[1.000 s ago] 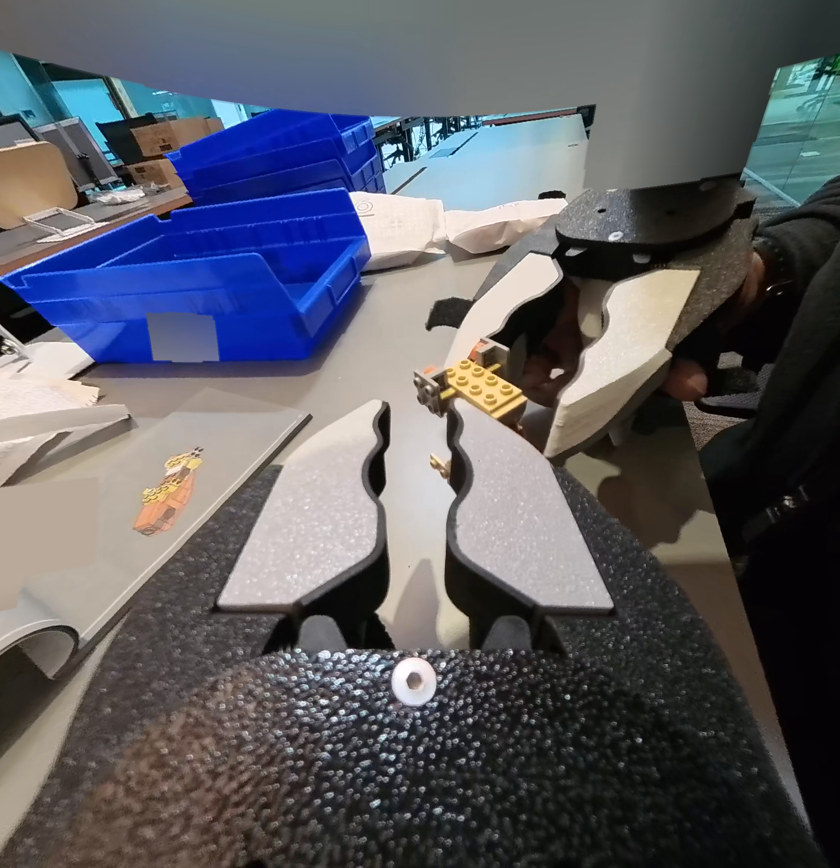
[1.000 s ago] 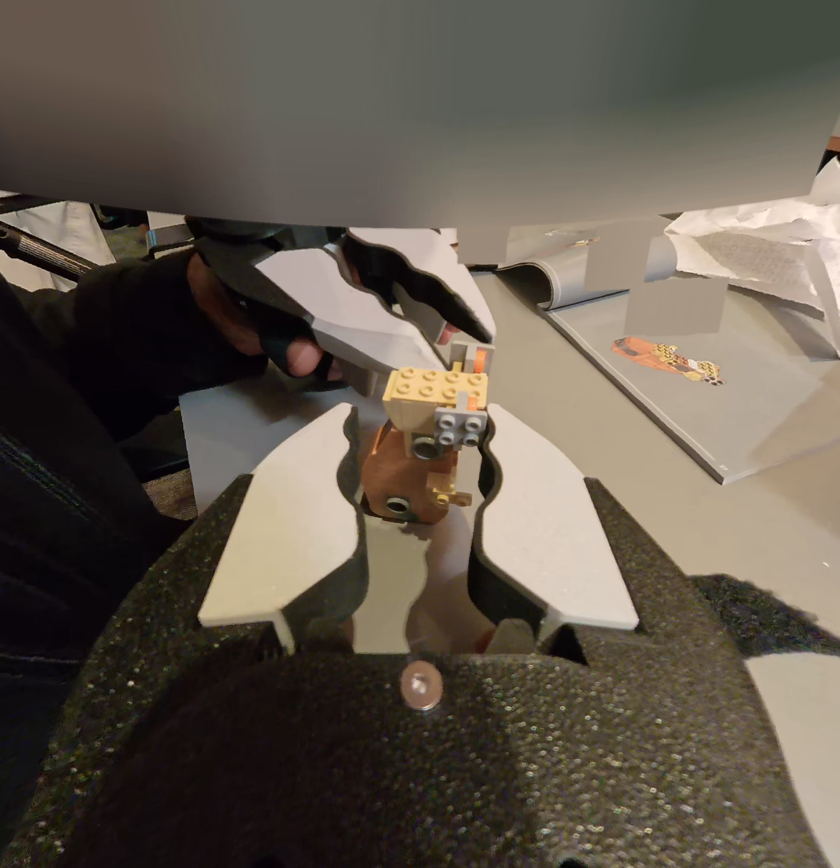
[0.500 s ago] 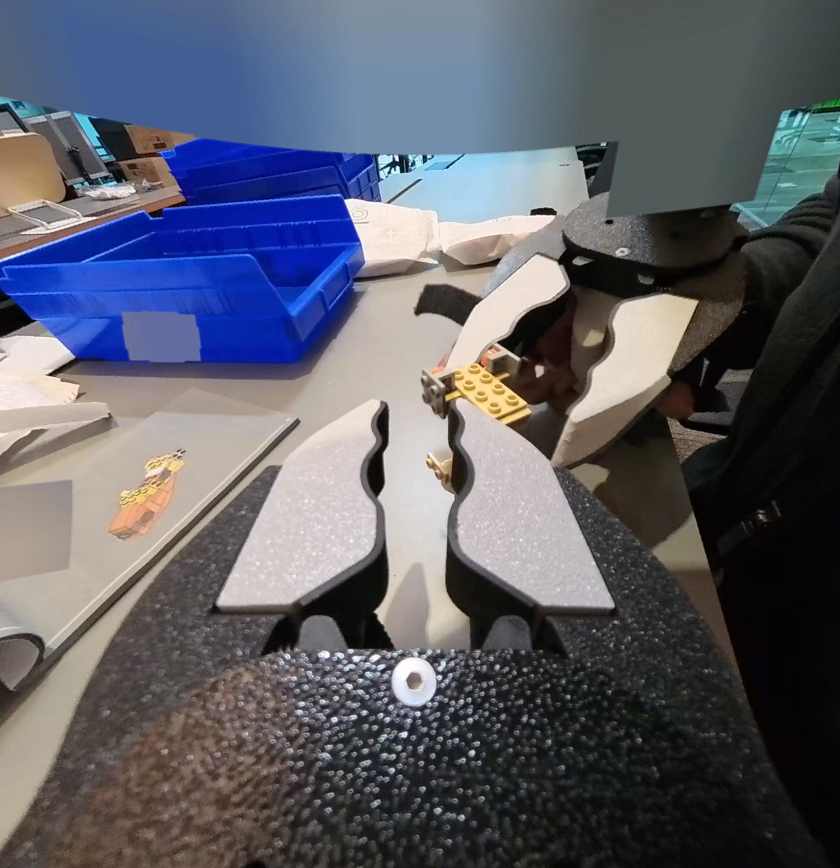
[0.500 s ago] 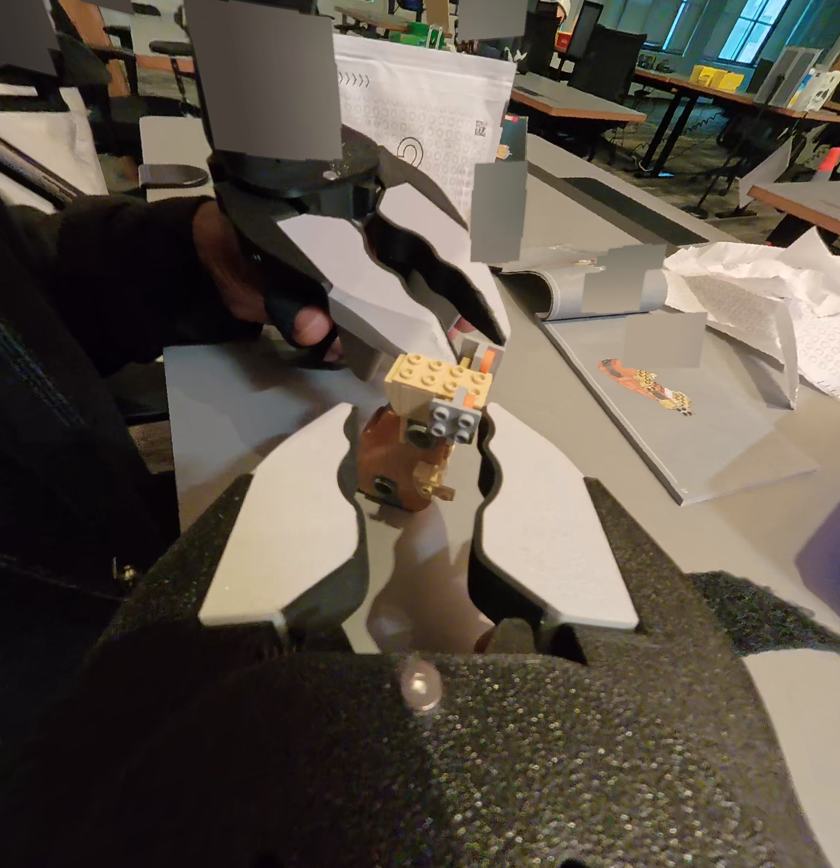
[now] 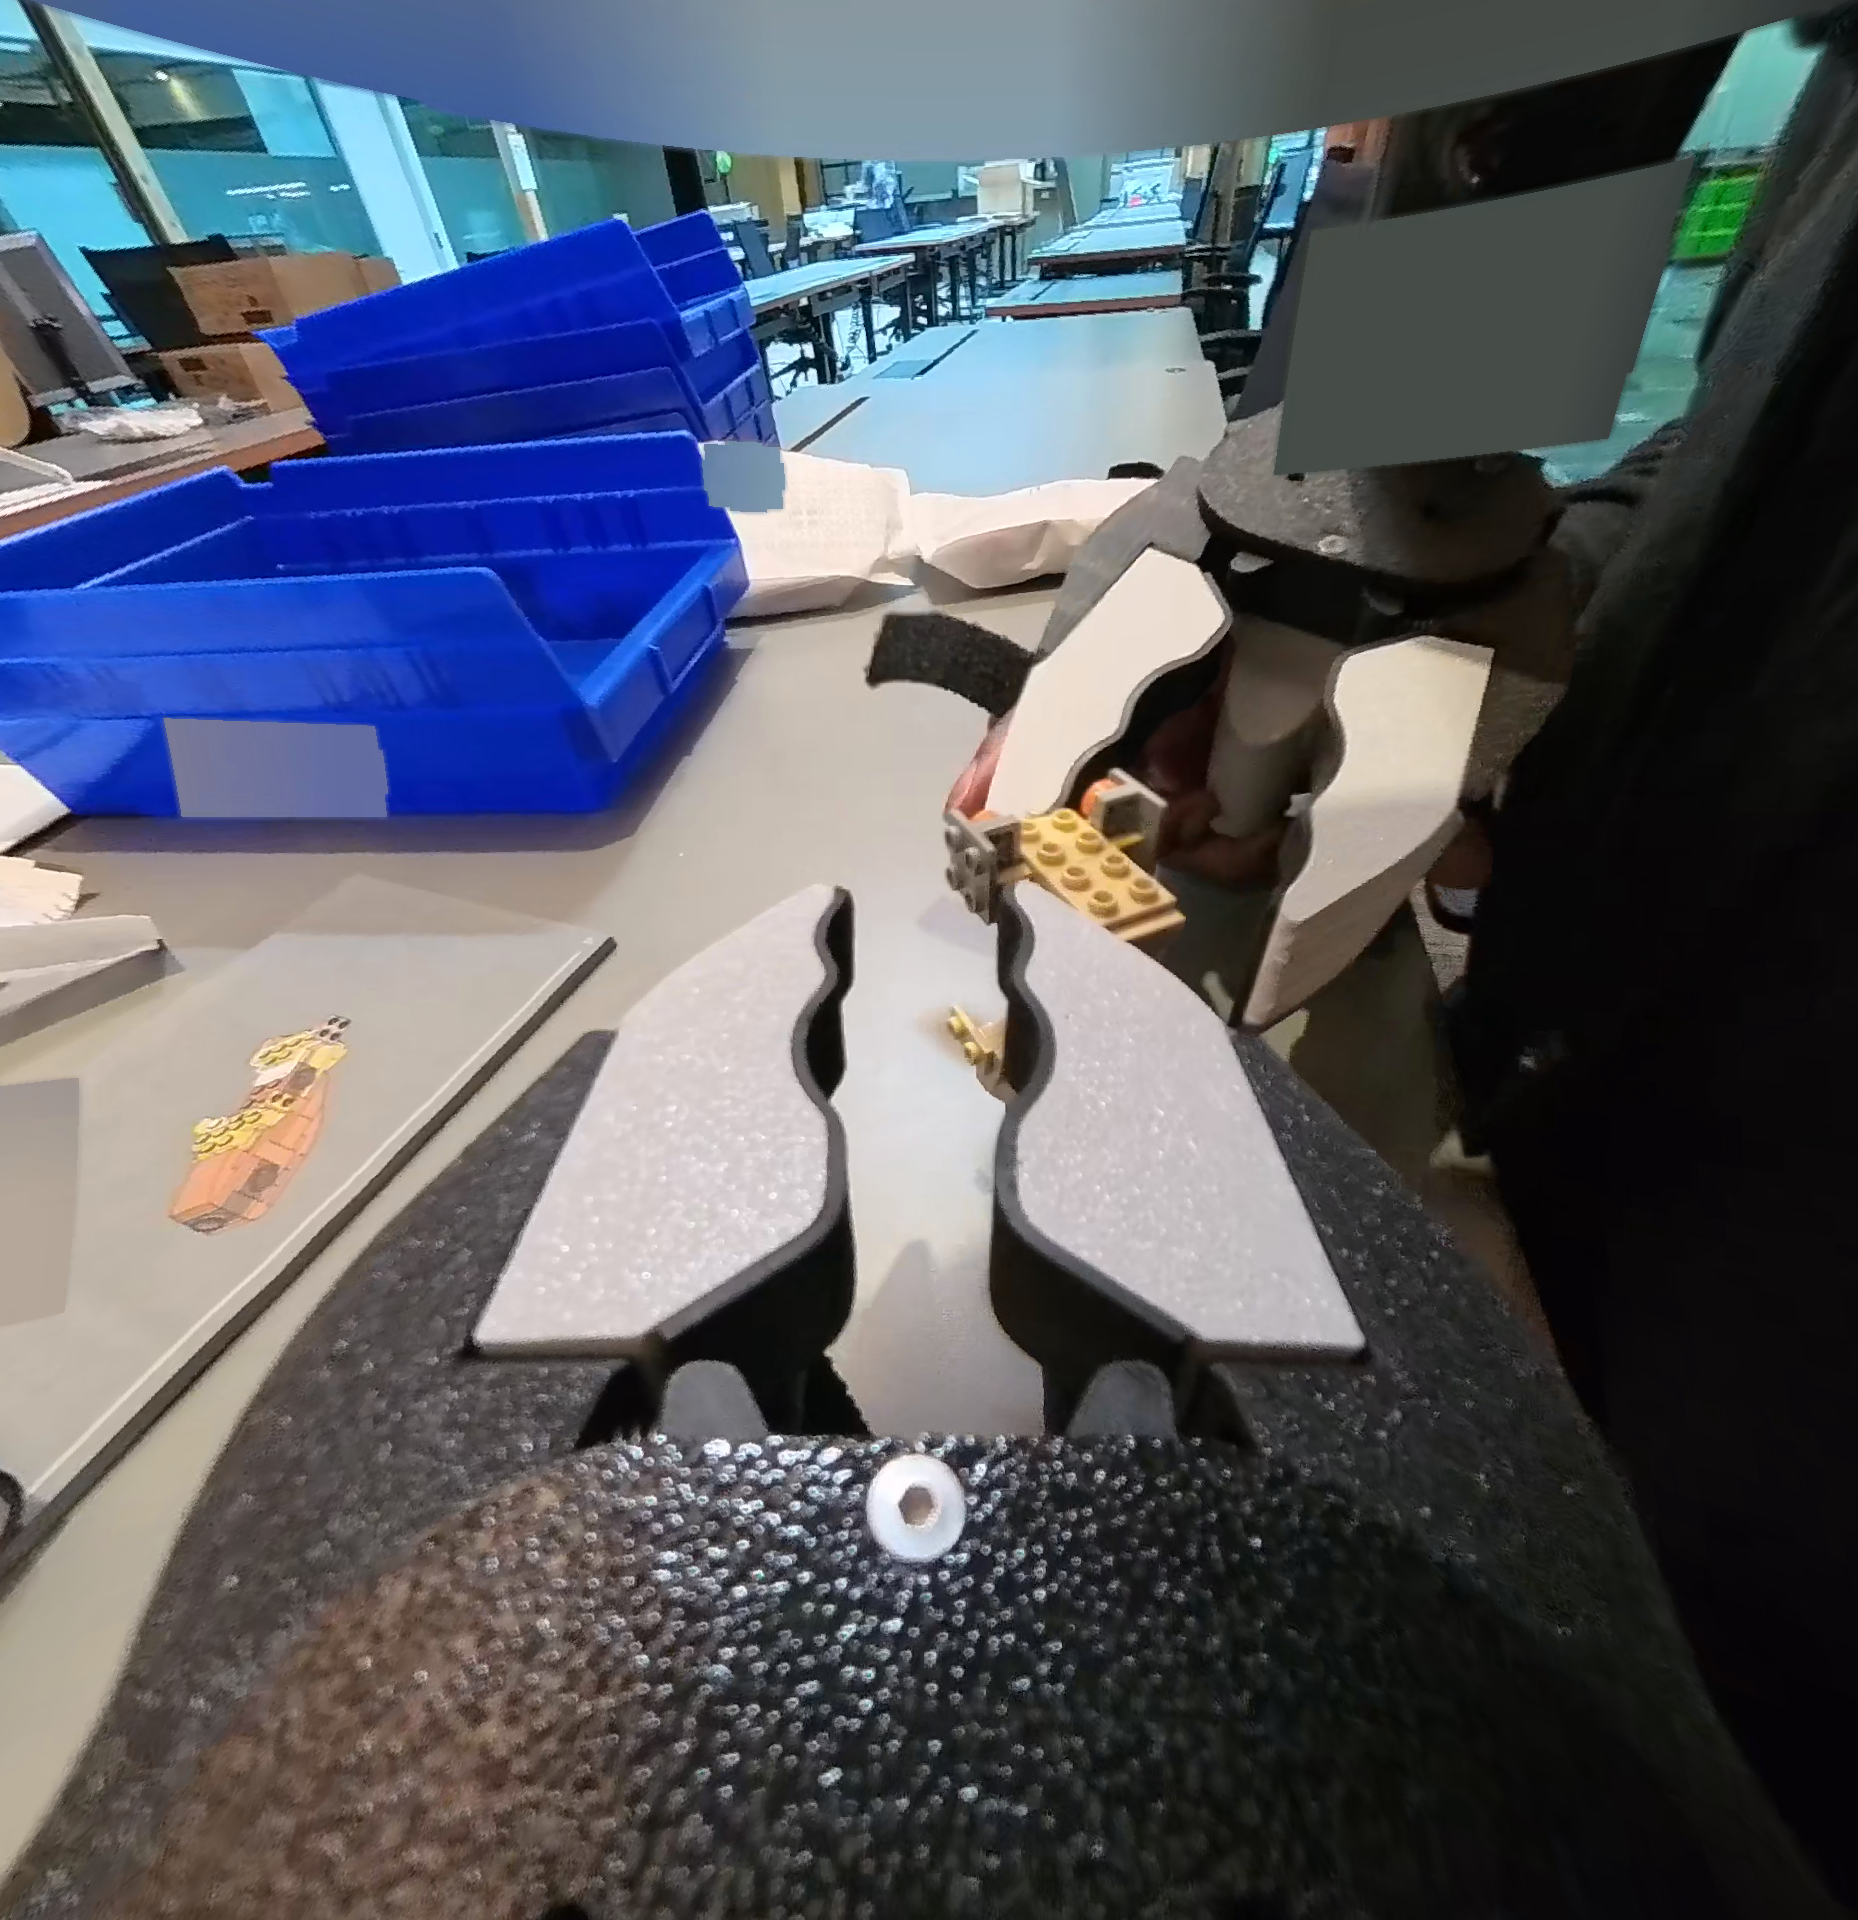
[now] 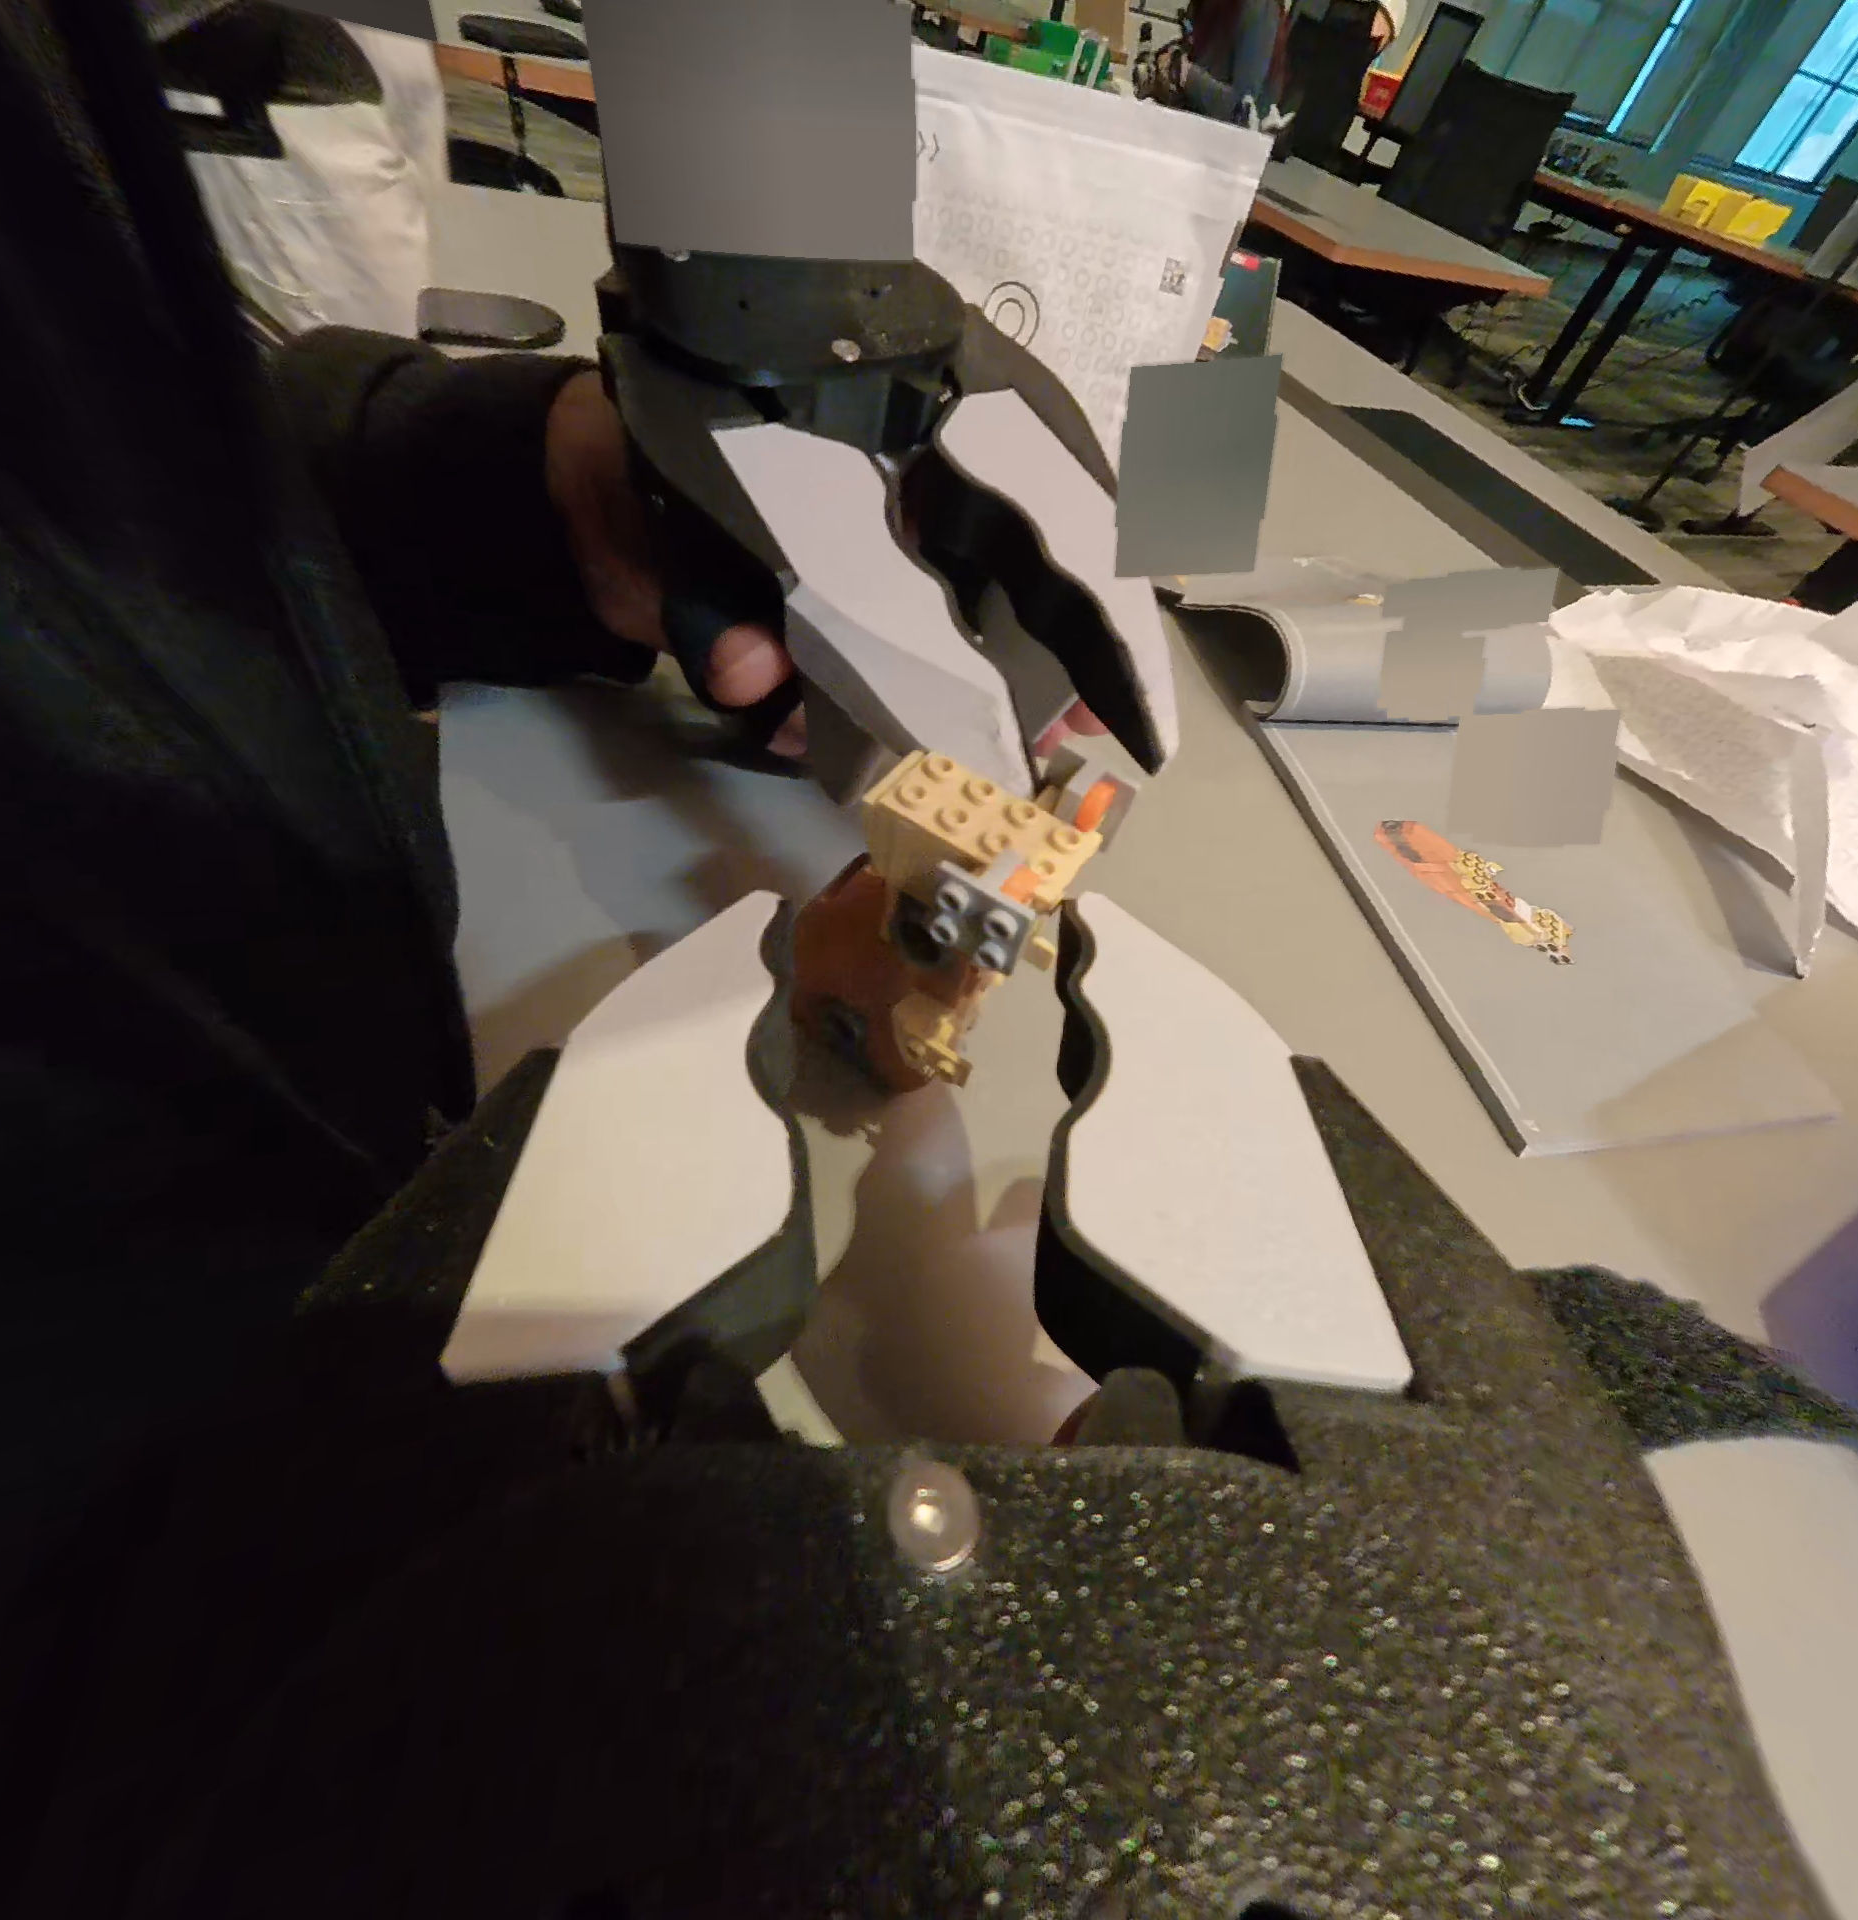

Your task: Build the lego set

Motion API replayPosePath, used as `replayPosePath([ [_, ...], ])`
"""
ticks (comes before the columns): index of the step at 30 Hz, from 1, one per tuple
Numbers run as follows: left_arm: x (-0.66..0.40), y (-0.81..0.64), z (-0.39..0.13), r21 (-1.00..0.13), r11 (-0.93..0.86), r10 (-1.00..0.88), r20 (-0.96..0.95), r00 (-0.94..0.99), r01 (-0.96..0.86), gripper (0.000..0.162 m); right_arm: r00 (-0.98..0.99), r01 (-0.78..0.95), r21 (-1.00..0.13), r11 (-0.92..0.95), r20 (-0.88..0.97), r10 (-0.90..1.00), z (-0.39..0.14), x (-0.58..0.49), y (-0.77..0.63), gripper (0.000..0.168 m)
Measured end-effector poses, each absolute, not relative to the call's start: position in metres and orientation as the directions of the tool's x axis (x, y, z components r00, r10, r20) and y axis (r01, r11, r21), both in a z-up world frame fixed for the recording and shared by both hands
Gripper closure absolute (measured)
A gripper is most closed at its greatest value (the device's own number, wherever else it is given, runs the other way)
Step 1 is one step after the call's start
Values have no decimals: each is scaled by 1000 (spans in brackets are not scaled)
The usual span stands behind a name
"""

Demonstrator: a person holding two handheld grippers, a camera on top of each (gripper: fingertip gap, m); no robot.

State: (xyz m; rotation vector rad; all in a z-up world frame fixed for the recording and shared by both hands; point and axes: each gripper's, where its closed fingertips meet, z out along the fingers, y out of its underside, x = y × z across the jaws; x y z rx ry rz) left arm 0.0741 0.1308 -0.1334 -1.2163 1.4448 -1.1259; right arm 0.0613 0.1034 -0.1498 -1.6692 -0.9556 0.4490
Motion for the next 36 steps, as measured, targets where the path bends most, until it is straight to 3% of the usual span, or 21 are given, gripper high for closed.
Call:
replayPosePath([
  [18, 82, 120, -141, -971, 122, -972, -75, -222, -204, 139, 539, 300, -954, -11, 160, 827, -146, 68, 96, 123],
  [36, 82, 122, -133, -983, 105, -983, -79, -168, -151, 139, 547, 274, -962, -15, 143, 825, -141, 68, 99, 121],
])
